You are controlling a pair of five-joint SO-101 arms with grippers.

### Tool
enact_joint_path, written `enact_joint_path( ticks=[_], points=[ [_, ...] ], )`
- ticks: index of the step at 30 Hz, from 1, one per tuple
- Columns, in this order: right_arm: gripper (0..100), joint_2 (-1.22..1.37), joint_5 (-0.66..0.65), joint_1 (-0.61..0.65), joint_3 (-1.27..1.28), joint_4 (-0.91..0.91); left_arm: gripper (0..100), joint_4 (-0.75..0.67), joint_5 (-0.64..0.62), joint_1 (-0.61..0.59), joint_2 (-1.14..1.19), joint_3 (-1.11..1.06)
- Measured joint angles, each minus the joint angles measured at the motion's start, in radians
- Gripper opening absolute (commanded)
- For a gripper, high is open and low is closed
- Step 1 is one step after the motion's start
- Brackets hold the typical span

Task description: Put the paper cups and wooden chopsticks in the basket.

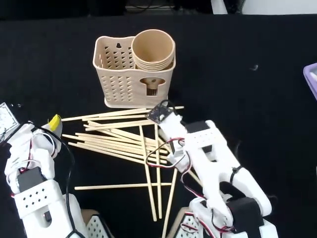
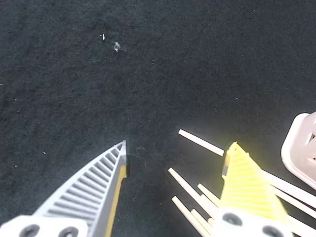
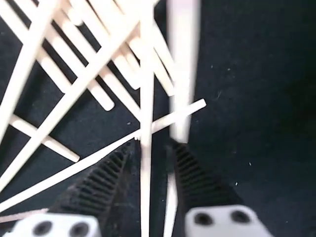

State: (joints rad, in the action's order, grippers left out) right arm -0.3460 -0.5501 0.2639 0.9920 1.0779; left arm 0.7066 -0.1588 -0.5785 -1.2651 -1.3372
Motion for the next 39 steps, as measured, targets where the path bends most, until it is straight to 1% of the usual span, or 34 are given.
enact_joint_path(
  ticks=[8,12,17,18,27,30,32,37,38,39],
  points=[
    [15.8,0.000,-0.006,0.005,0.000,0.000,31,0.000,0.000,0.000,0.000,0.000],
    [15.0,-0.026,-0.044,0.005,0.000,0.000,31,0.000,0.000,0.000,0.000,0.000],
    [24.0,-0.044,-0.054,0.005,0.000,0.000,31,0.000,0.000,0.000,0.000,0.000],
    [24.5,-0.044,-0.054,0.005,0.003,-0.005,31,0.000,0.000,0.000,0.000,0.000],
    [24.6,-0.048,-0.066,0.008,0.103,-0.166,31,0.000,0.000,0.000,0.000,0.000],
    [24.3,-0.048,-0.103,0.008,0.107,-0.181,31,0.000,0.000,0.000,0.000,0.000],
    [21.4,-0.048,-0.118,0.008,0.107,-0.181,31,0.000,0.000,0.000,0.000,0.000],
    [1.1,-0.055,-0.127,0.009,0.123,-0.195,31,0.000,0.000,0.000,0.000,0.000],
    [1.5,-0.055,-0.127,0.009,0.124,-0.195,31,0.000,0.000,0.000,0.000,0.000],
    [4.1,-0.057,-0.127,0.009,0.126,-0.195,31,0.000,0.000,0.000,0.000,0.000]
  ],
)
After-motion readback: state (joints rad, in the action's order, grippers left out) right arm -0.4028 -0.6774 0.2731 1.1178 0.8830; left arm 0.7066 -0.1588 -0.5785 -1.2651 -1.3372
